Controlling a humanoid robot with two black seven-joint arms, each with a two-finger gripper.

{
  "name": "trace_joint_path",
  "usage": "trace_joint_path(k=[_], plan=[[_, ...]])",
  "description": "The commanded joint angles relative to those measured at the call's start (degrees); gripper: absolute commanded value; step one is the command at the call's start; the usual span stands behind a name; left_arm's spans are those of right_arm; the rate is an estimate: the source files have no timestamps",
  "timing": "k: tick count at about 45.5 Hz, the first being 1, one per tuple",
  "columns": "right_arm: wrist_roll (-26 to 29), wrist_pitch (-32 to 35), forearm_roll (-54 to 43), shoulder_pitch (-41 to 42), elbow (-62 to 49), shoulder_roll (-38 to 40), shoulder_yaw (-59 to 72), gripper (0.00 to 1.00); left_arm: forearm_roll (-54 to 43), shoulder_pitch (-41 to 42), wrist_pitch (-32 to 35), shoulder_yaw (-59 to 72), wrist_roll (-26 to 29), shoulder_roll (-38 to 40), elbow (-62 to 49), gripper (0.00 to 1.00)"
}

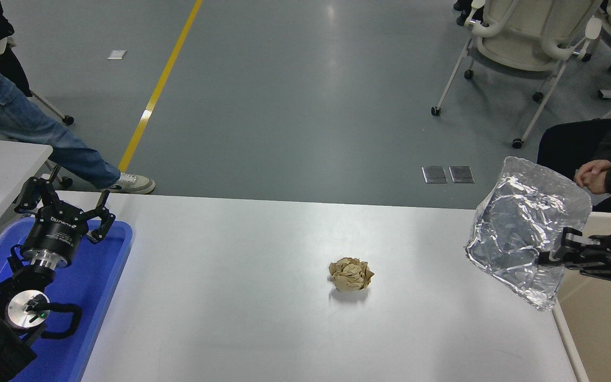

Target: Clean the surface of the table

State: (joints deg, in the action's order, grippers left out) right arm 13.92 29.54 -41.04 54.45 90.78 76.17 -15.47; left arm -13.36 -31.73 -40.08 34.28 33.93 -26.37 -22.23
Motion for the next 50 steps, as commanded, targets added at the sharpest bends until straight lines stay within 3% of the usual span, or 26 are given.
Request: trace_joint_path(k=[1,22,35,50], plan=[[-0.12,0.35,0.00,2.50,-1.58,3.81,0.00,0.00,0.00,0.00,0.00,0.00,0.00,0.00,-0.01,1.00],[-0.04,-0.18,-0.62,1.53,-6.14,3.02,1.06,0.00,0.00,0.00,0.00,0.00,0.00,0.00,-0.01,1.00],[-0.12,-1.14,-0.44,1.53,-26.17,-5.33,4.22,0.00,0.00,0.00,0.00,0.09,0.00,0.00,-0.01,1.00],[-0.12,-9.05,0.09,-3.30,-45.16,-17.19,4.31,0.00,0.00,0.00,0.00,0.00,0.00,0.00,-0.01,1.00]])
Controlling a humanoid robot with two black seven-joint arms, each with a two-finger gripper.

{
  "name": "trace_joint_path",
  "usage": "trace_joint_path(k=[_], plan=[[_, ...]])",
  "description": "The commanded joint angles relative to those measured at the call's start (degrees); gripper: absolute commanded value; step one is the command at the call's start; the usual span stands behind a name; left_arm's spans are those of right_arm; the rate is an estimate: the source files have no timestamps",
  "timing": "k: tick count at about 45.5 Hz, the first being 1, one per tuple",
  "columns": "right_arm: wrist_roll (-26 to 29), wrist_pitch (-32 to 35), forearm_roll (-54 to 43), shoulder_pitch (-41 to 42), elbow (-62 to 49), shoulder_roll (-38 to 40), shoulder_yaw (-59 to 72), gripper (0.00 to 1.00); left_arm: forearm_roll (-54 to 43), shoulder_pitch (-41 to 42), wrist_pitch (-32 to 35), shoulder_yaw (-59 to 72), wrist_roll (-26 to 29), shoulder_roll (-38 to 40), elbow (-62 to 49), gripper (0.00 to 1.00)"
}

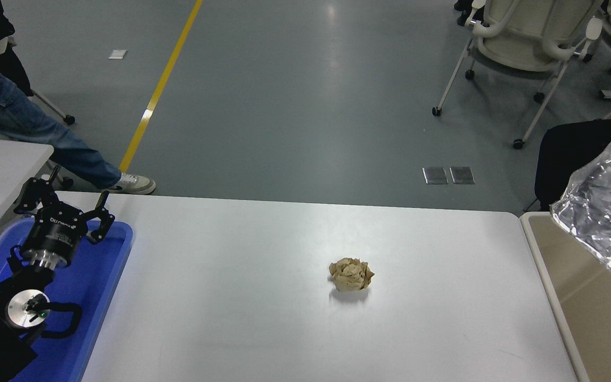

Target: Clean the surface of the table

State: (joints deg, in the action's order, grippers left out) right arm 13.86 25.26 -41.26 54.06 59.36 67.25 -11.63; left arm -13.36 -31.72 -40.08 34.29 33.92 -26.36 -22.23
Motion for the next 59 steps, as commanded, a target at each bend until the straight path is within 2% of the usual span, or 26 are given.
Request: trace_joint_path(k=[1,31,40,59], plan=[[-0.06,-5.22,0.31,-3.26,-14.70,-8.97,0.47,0.00,0.00,-0.01,0.00,0.07,0.00,0.00,0.08,1.00],[-0.06,-20.07,0.48,-11.96,-42.21,-31.21,0.55,0.00,0.00,-0.01,0.00,-0.02,0.00,0.00,0.00,1.00],[-0.06,-25.26,0.48,-13.98,-47.22,-36.04,0.55,0.00,0.00,-0.01,0.09,-0.02,0.00,0.00,0.00,1.00],[-0.06,-27.02,0.57,-15.92,-49.69,-40.35,0.55,0.00,0.00,-0.01,0.09,-0.02,0.00,0.00,0.08,1.00]])
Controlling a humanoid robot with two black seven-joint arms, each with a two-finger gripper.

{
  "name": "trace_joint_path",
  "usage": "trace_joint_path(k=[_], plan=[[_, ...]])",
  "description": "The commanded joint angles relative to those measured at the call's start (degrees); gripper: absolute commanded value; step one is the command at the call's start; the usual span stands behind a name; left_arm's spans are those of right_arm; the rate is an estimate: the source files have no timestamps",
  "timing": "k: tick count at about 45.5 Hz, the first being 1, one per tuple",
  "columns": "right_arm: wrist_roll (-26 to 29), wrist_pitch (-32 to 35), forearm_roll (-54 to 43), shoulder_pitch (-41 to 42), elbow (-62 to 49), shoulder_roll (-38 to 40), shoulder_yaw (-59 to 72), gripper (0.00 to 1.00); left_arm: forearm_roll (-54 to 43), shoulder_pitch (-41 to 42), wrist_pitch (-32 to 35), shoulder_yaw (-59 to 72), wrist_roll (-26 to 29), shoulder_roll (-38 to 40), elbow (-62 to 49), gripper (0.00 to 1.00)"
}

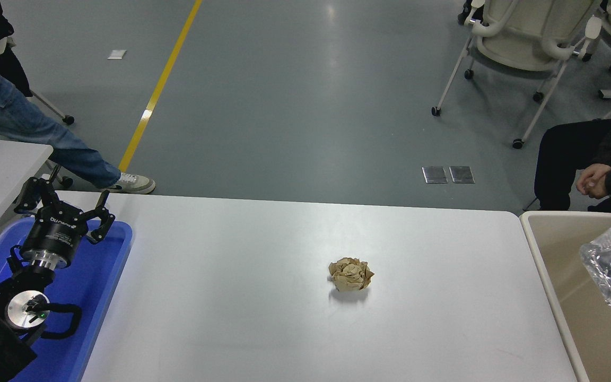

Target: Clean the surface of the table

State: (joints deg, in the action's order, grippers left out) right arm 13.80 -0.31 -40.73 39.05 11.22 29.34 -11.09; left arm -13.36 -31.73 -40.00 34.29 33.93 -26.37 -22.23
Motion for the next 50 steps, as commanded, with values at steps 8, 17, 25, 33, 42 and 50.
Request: trace_joint_path(k=[8,17,25,33,42,50], plan=[[0.08,-1.54,0.03,-0.91,-1.55,-2.53,0.01,0.00,0.00,0.00,0.01,-0.01,0.00,0.00,-0.01,1.00],[0.08,-1.45,0.12,-0.82,-1.37,-2.53,-0.08,0.11,0.00,0.00,0.01,-0.01,0.00,0.00,-0.01,1.00],[0.08,-1.36,1.61,-0.21,-0.94,-2.00,-0.16,1.00,0.00,0.00,0.01,-0.01,0.00,0.00,-0.01,1.00],[0.08,-1.28,8.81,0.67,-0.50,-1.57,-0.16,1.00,0.00,0.00,0.01,-0.01,0.00,0.00,-0.01,1.00],[0.08,-0.57,16.46,1.73,5.55,6.60,-0.43,1.00,0.00,0.00,0.01,-0.01,0.00,0.00,0.08,1.00],[0.00,-0.75,17.08,2.08,21.20,17.67,-1.57,1.00,0.00,0.00,0.01,-0.01,0.00,0.00,-0.01,1.00]])
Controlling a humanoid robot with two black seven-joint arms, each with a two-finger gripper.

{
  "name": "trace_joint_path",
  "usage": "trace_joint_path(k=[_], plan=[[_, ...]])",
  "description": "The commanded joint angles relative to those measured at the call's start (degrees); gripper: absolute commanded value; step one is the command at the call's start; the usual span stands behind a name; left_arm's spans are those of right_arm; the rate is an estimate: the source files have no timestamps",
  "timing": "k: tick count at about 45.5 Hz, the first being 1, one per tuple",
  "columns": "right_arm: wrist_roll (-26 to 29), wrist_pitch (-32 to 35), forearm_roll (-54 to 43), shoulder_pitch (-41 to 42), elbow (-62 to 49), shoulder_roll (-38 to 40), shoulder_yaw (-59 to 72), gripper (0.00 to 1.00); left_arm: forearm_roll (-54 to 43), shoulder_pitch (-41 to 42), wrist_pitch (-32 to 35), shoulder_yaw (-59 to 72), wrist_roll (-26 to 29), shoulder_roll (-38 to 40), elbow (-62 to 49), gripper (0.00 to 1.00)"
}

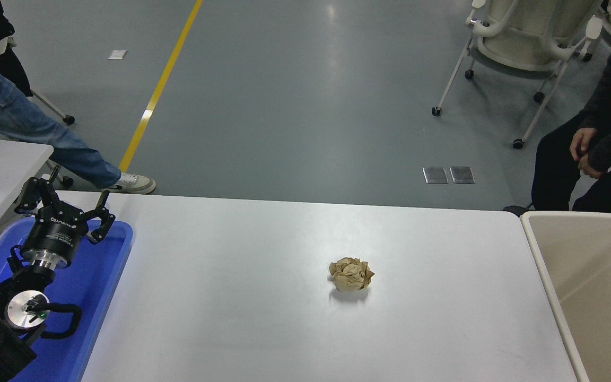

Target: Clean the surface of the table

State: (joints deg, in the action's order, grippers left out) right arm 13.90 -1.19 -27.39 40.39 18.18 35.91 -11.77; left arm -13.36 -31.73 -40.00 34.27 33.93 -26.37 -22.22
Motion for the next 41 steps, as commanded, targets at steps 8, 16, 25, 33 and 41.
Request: trace_joint_path(k=[8,16,25,33,41], plan=[[-0.10,0.49,3.75,1.18,22.77,16.37,-4.31,1.00,0.00,0.00,0.01,0.00,0.00,0.00,0.07,1.00],[-0.10,0.49,3.75,1.36,25.59,19.45,-9.50,1.00,0.00,0.00,-0.08,0.00,0.00,0.00,-0.02,1.00],[-0.19,0.58,3.75,1.18,25.68,19.98,-16.62,1.00,0.00,0.00,0.01,0.00,0.00,0.00,-0.01,1.00],[-0.19,0.58,5.94,1.10,31.64,20.16,-17.41,1.00,0.00,0.00,0.01,0.00,0.00,0.00,-0.02,1.00],[-1.24,0.49,10.07,0.75,38.94,19.81,-17.50,1.00,0.00,0.00,0.01,0.00,0.00,0.00,-0.02,1.00]])
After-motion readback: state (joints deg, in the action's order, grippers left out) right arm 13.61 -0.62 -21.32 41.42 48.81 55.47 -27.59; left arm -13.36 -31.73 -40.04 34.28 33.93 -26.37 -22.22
